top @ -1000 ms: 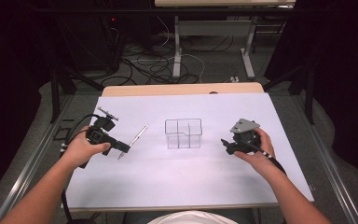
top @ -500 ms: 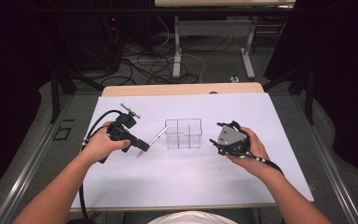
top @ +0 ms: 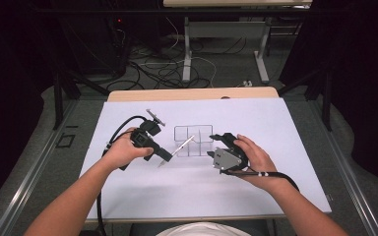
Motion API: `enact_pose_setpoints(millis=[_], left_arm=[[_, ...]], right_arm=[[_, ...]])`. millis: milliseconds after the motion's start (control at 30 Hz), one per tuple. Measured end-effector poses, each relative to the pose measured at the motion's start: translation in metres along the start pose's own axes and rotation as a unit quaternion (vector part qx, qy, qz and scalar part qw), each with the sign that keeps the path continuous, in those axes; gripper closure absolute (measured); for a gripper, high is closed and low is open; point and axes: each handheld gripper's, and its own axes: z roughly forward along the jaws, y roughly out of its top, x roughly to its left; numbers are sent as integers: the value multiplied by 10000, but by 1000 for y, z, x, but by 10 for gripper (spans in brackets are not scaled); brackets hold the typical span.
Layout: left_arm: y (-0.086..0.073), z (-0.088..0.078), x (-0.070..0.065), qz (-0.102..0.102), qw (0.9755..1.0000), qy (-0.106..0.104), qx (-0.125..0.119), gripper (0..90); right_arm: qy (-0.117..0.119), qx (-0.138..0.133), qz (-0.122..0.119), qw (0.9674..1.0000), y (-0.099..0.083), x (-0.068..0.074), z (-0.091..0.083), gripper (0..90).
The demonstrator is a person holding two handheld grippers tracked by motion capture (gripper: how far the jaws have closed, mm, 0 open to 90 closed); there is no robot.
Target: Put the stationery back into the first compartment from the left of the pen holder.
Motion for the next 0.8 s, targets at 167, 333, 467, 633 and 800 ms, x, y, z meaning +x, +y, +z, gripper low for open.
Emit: enact_pose_setpoints(millis=[167,333,467,633,800], left_arm=[[6,12,-4,0,10000,-42,55,799],[11,25,-7,57,9998,-85,188,799],[14,34,-8,63,9995,-119,277,799],[19,42,-8,64,9992,-200,342,799],[25,46,-9,83,9989,-237,387,799]], right_arm=[[-55,56,-357,9993,4,9,6,458],[70,143,-802,9967,8,18,13,509],[119,157,-1109,9936,12,27,18,535],[166,172,-1374,9902,17,30,22,553],[288,263,-1699,9847,20,35,28,572]])
